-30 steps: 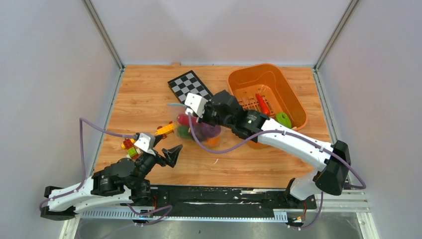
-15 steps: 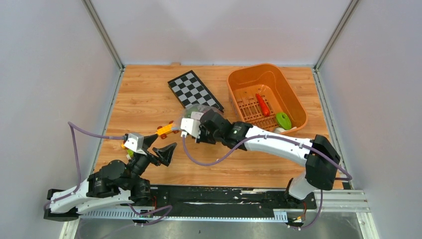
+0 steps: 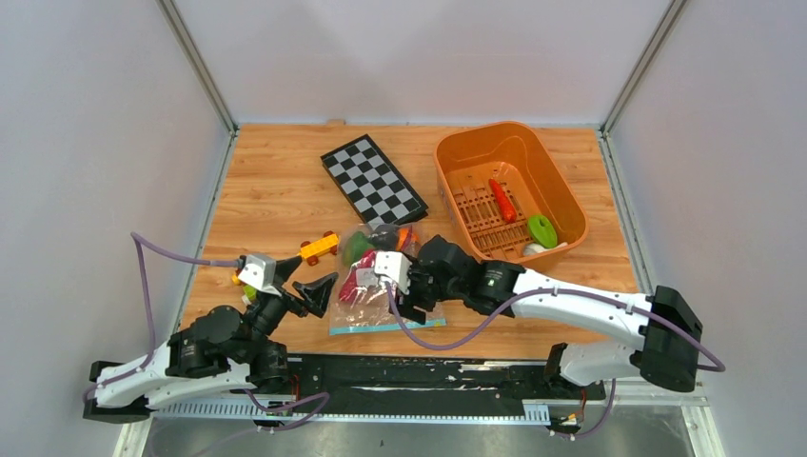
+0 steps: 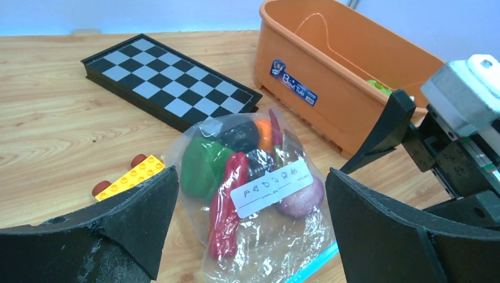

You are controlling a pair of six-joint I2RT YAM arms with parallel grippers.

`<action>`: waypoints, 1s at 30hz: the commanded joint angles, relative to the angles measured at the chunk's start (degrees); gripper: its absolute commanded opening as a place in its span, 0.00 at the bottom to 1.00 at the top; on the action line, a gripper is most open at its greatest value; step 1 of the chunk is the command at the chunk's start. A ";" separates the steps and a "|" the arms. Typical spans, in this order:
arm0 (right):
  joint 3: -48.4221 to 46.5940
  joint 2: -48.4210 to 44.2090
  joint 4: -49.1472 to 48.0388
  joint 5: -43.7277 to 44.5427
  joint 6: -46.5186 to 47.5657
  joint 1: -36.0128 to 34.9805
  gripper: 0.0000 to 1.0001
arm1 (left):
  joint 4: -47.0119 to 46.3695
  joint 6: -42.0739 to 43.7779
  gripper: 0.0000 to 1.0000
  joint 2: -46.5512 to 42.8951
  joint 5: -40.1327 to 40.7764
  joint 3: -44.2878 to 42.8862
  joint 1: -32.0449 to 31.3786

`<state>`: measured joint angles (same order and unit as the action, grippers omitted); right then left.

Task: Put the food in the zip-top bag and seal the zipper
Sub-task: Place the zipper food storage bag at the center of the board, then move the bin to the center of the board.

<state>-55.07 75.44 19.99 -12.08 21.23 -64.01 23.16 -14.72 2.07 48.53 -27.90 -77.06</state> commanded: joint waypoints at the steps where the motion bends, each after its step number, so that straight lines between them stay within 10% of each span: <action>1: 3.88 -5.82 -11.41 9.64 -8.73 -0.01 0.71 | -1.51 -1.05 1.00 2.35 0.45 -0.37 0.24; 14: -1.60 4.70 -2.32 37.36 -34.86 8.65 0.77 | -2.61 -3.10 1.00 16.25 4.34 -1.39 0.32; 30: 19.58 -17.56 -12.40 31.25 -43.12 18.60 0.89 | -6.26 -5.69 1.00 22.51 -5.07 1.63 10.83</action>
<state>-38.24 63.18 13.21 21.69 -20.40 -45.34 18.35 -17.10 21.32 48.93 -25.93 -71.44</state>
